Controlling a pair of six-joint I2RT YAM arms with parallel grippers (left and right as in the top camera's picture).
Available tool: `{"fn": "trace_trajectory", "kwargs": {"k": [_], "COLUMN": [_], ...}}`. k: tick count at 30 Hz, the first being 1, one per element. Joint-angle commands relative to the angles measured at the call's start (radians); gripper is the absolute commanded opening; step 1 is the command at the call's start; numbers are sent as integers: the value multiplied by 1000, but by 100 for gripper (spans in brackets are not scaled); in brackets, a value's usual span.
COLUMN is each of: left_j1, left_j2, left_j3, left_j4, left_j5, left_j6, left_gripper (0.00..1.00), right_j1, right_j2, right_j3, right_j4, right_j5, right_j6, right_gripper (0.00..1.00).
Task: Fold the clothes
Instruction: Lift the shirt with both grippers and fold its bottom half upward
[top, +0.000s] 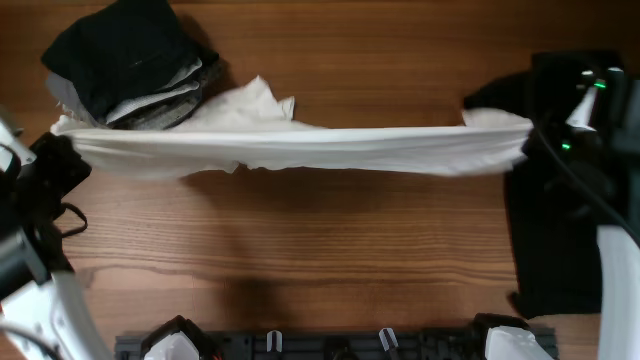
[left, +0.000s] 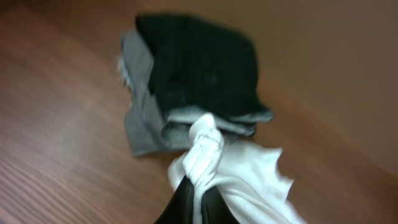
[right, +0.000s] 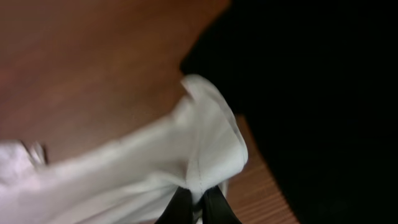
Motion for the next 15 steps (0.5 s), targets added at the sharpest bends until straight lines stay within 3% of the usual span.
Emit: {"fn": "trace_trajectory", "kwargs": {"k": [1,7,10,15], "left_j1": [-5,-34,-34,-34], "left_j2": [-73,-77,-77,-73], "left_j3": [96,404,555,648], "left_j4": [-49,-252,-351,-419], "left_j5": [-47,-50,-137,-176], "left_j6": [15,18,20,39], "left_gripper": [4,4,4,4], "right_j1": [-14,-14,-14,-14], "right_j2": [-76,-136,-136,-135], "right_j3": [97,290,376,453], "right_j4": [-43,-242,-330,-408], "right_j5": [42,42,42,42], "right_j6": [14,18,18,18], "right_gripper": [4,4,4,5]}}
